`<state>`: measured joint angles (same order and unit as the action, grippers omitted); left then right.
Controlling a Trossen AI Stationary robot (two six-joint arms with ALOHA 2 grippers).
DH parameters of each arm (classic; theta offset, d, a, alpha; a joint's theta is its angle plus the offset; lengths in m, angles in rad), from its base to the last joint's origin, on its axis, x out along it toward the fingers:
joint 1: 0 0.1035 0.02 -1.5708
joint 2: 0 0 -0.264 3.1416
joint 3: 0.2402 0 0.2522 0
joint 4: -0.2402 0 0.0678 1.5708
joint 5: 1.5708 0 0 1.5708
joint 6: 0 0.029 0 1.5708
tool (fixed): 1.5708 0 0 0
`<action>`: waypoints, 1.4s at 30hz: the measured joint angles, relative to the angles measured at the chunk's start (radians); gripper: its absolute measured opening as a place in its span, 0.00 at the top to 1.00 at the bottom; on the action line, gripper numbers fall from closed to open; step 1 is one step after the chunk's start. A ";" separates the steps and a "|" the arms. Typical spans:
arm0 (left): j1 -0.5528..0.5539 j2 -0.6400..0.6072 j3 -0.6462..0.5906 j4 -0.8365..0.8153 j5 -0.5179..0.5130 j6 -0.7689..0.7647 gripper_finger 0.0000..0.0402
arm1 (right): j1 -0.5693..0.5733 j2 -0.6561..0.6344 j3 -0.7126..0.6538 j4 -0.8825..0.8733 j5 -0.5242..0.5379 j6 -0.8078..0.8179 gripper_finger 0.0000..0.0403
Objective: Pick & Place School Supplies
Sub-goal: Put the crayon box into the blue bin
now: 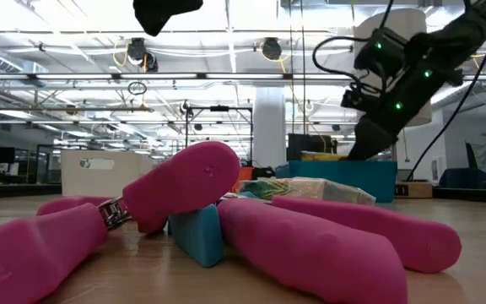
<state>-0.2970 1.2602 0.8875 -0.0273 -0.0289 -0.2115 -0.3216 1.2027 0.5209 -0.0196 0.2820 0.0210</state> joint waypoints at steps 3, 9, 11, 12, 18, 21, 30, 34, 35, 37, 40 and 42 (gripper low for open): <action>0.001 0.000 0.000 0.001 -0.001 0.000 0.23 | -0.008 0.000 -0.032 0.024 0.002 0.004 0.94; 0.002 0.000 0.000 0.001 -0.008 0.000 0.23 | -0.013 0.000 -0.059 0.058 0.001 0.004 0.93; 0.002 0.000 0.000 0.001 -0.020 0.000 0.23 | -0.013 0.000 -0.060 0.058 0.000 0.004 0.91; 0.002 0.000 0.000 0.001 -0.025 0.000 0.23 | -0.013 0.000 -0.060 0.058 0.001 0.004 0.90; 0.002 0.000 0.000 0.001 -0.026 0.000 0.23 | -0.013 0.000 -0.060 0.061 0.001 0.007 0.84; 0.002 0.000 0.000 0.001 -0.026 -0.001 0.23 | -0.013 0.000 -0.060 0.061 0.001 0.012 0.82; 0.002 0.000 0.000 0.000 -0.026 0.000 0.23 | -0.007 -0.011 -0.060 0.135 0.000 0.012 0.74; 0.002 0.000 0.000 0.001 -0.026 0.029 0.23 | 0.020 -0.049 -0.060 0.224 -0.019 0.011 0.74; 0.002 0.000 0.000 0.000 -0.026 0.035 0.23 | 0.030 -0.062 -0.060 0.253 -0.043 0.007 0.74; 0.002 0.000 0.000 0.001 -0.026 0.039 0.23 | 0.052 -0.090 -0.060 0.310 -0.114 0.001 0.74; 0.002 0.000 0.000 0.002 -0.026 0.064 0.23 | 0.099 -0.127 -0.060 0.414 -0.239 0.012 0.73; 0.002 0.000 0.000 0.002 -0.026 0.091 0.23 | 0.147 -0.145 -0.060 0.494 -0.327 0.034 0.73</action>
<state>-0.2951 1.2603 0.8875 -0.0254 -0.0553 -0.1206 -0.1742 1.0576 0.4610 0.4745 -0.0454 0.0555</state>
